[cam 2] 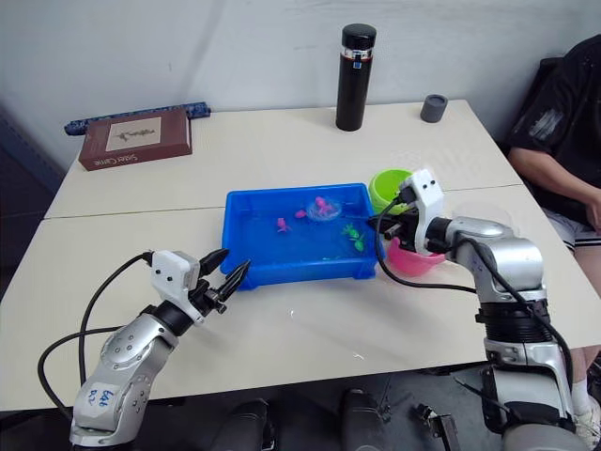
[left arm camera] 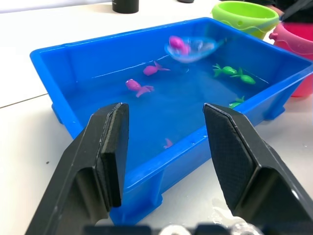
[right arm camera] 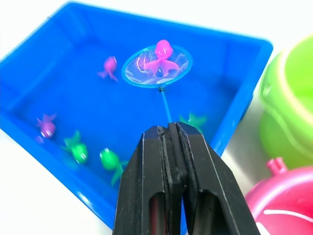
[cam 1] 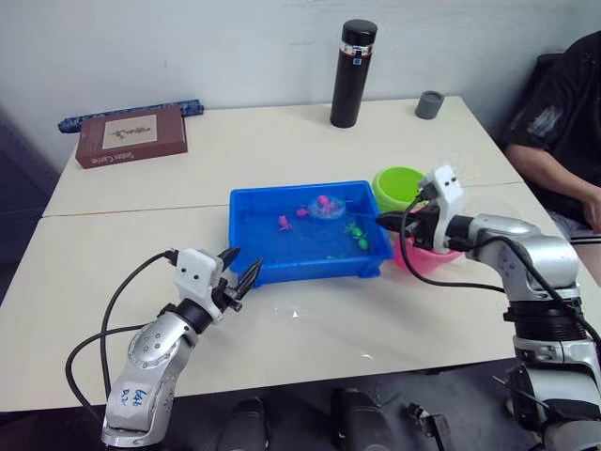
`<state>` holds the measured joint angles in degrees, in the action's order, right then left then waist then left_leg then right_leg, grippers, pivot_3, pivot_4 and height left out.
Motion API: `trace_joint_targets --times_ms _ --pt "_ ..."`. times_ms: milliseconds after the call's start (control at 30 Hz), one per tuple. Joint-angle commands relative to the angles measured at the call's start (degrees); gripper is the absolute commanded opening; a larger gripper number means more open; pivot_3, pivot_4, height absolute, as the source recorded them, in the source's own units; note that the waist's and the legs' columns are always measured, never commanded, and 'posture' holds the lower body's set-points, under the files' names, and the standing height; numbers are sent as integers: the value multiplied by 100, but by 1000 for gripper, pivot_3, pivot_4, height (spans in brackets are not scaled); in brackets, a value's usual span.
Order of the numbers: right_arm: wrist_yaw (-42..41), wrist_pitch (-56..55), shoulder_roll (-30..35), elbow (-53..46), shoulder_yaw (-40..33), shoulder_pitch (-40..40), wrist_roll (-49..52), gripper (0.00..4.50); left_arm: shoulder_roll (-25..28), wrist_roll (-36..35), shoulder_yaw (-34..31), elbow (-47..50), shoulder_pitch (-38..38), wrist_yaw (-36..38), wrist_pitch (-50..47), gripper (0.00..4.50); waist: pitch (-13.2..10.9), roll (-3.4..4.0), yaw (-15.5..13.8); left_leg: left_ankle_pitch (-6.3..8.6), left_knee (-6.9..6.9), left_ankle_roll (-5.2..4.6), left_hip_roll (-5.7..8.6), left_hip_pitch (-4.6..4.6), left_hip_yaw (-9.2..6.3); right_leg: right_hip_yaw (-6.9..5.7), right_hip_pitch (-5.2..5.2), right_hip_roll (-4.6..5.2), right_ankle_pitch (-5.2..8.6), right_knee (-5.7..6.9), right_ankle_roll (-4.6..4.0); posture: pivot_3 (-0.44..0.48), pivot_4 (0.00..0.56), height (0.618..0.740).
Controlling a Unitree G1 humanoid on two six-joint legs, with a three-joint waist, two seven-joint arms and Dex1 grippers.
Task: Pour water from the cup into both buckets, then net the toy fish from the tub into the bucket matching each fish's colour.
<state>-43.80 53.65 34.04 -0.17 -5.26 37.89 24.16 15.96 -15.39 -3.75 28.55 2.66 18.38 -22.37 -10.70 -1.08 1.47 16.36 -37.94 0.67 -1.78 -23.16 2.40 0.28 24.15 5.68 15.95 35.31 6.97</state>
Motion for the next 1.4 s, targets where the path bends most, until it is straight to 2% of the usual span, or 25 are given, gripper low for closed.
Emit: trace_joint_targets --times_ms 33,300,467,700,833,1000,1100,1233,1400 --pt "186 362 142 -664 -372 -82 314 0 24 -39 13 84 -48 58 106 2675 0 0 -4 0 0 0 0 0 -1 0 0 0 0 0 0 0 150 740" --pt "795 1407 203 -2222 -1233 -632 1039 0 48 -76 41 -18 -148 190 117 2675 0 0 -16 0 6 -1 0 -3 -4 -2 0 3 1 -9 -1 0 150 740" --pt "1247 2176 34 -3398 -2171 -1012 1775 0 176 -181 227 -39 -340 622 143 2675 0 0 -30 0 14 -1 0 -3 -9 -7 0 1 2 -13 -4 0 150 740" --pt "1814 2501 -181 -4237 -2701 -1321 2293 0 331 -291 349 -243 -611 1086 177 2675 0 0 -11 -1 15 -4 0 -3 -5 -4 0 -1 -2 -19 -6 0 150 740" --pt "1999 2286 -169 -4990 -3098 -2034 2523 0 429 -348 416 -514 -917 1412 234 2675 0 0 -97 -2 17 -5 0 -4 -8 -8 -1 -8 -1 -23 -7 0 150 740" --pt "2085 1792 30 -5423 -3423 -2891 2442 0 426 -370 545 -838 -1169 1680 343 2675 0 0 -145 -2 19 -6 5 -6 -4 -3 -6 -7 -4 -41 -2 0 150 740" --pt "2114 1455 143 -5514 -3599 -3339 2339 0 401 -358 595 -975 -1267 1784 398 2675 0 0 -145 -2 19 -6 4 -4 2 -13 -22 -12 -3 -53 -4 0 150 740" --pt "2083 820 162 -5553 -4184 -4213 1990 0 317 -337 765 -1411 -1598 2031 538 2675 1 0 -173 -2 19 -6 3 0 5 -26 -40 -19 -3 -68 -5 0 150 740" --pt "2061 53 173 -5532 -4185 -4948 1462 0 278 -320 811 -1628 -1743 2175 620 2675 1 1 -138 -1 19 -8 4 2 5 -24 -49 -18 -4 -83 -5 0 150 740"
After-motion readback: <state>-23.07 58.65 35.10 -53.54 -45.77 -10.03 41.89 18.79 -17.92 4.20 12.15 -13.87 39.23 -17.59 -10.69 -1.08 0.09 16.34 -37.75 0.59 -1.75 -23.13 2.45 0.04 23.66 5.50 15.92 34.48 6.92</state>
